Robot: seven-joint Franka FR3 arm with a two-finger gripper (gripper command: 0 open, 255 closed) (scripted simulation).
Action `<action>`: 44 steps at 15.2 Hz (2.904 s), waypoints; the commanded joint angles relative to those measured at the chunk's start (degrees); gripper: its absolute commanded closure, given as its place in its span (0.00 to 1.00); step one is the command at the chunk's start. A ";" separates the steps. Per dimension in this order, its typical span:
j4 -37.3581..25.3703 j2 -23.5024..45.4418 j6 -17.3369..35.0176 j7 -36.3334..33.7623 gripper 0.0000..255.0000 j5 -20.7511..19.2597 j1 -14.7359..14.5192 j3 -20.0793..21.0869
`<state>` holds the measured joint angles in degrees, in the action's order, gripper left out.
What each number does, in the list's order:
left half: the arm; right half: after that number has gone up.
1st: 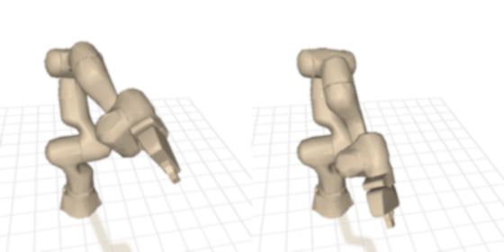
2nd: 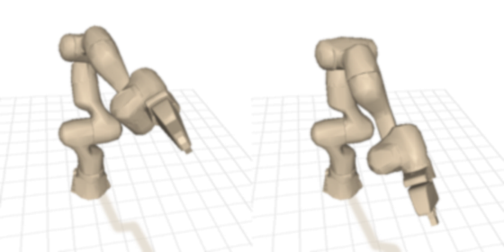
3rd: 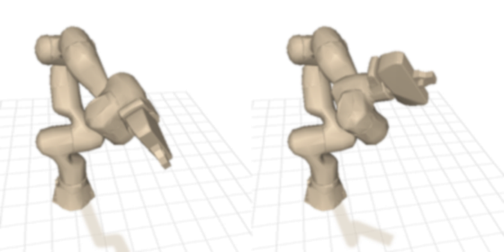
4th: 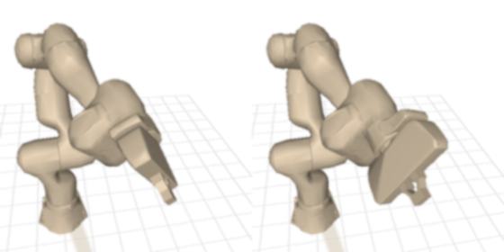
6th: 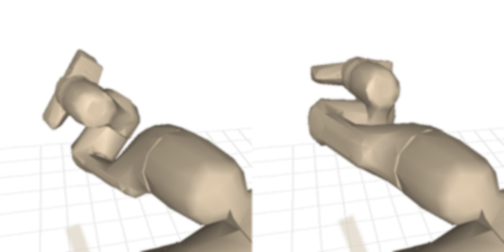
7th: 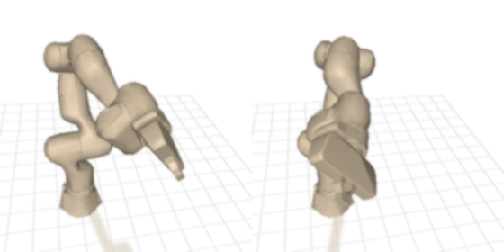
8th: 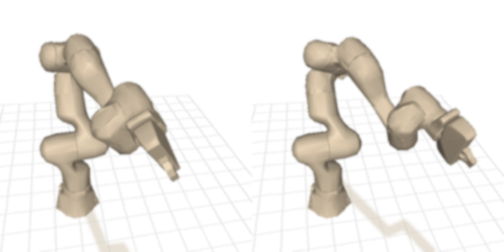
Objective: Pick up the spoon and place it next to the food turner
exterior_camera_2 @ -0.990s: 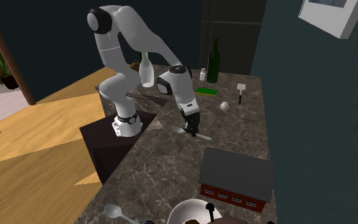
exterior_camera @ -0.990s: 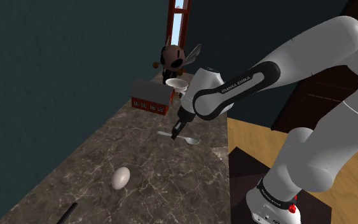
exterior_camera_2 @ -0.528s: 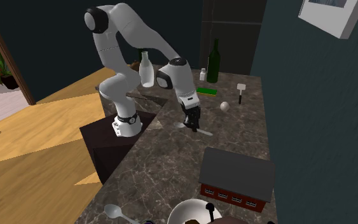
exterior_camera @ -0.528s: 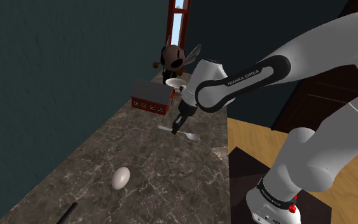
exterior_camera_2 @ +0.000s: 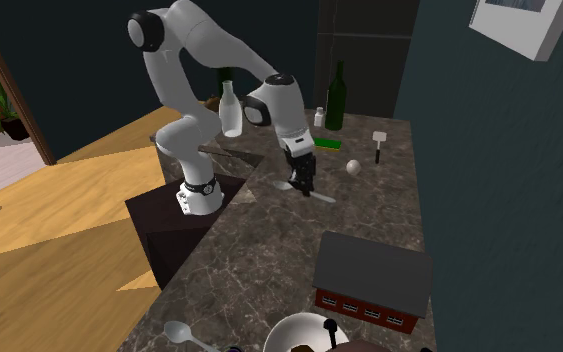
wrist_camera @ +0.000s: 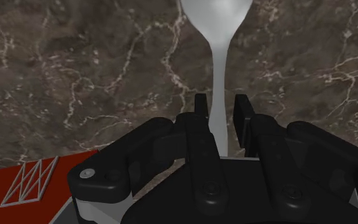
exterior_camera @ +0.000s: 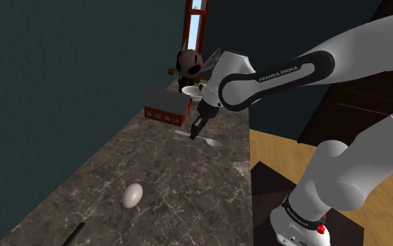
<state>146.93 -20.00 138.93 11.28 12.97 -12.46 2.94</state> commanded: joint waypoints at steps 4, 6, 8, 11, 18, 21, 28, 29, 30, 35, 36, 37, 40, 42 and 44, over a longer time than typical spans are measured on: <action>-2.07 0.12 -1.52 -3.59 1.00 -0.28 -0.88 2.28; -3.42 1.58 -0.97 -6.79 1.00 -0.36 -1.82 4.55; -5.03 3.25 -0.48 -10.07 1.00 -0.70 -2.68 6.75; -7.93 6.14 0.10 -15.12 1.00 -1.75 -3.78 9.97; -16.85 14.55 0.40 -27.75 1.00 -7.03 -5.93 16.71; -21.63 18.85 -0.10 -33.46 1.00 -10.51 -7.16 18.92; -35.27 30.32 -3.37 -46.18 1.00 -19.84 -12.14 21.68; -37.53 32.09 -4.10 -47.77 1.00 -21.11 -13.16 21.76; -39.89 33.90 -4.89 -49.29 1.00 -22.35 -14.21 21.82; -46.47 39.87 -6.23 -53.49 1.00 -26.02 -17.76 21.39; -46.10 40.17 -5.58 -53.65 1.00 -26.25 -17.82 21.28; -45.73 40.48 -4.94 -53.82 1.00 -26.48 -17.88 21.17; -44.73 41.46 -3.04 -54.36 1.00 -27.21 -18.09 20.82; -44.13 42.16 -1.80 -54.74 1.00 -27.73 -18.26 20.56; -43.58 42.90 -0.57 -55.14 1.00 -28.27 -18.44 20.27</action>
<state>102.93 22.70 137.71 -43.72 -15.11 -30.88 23.32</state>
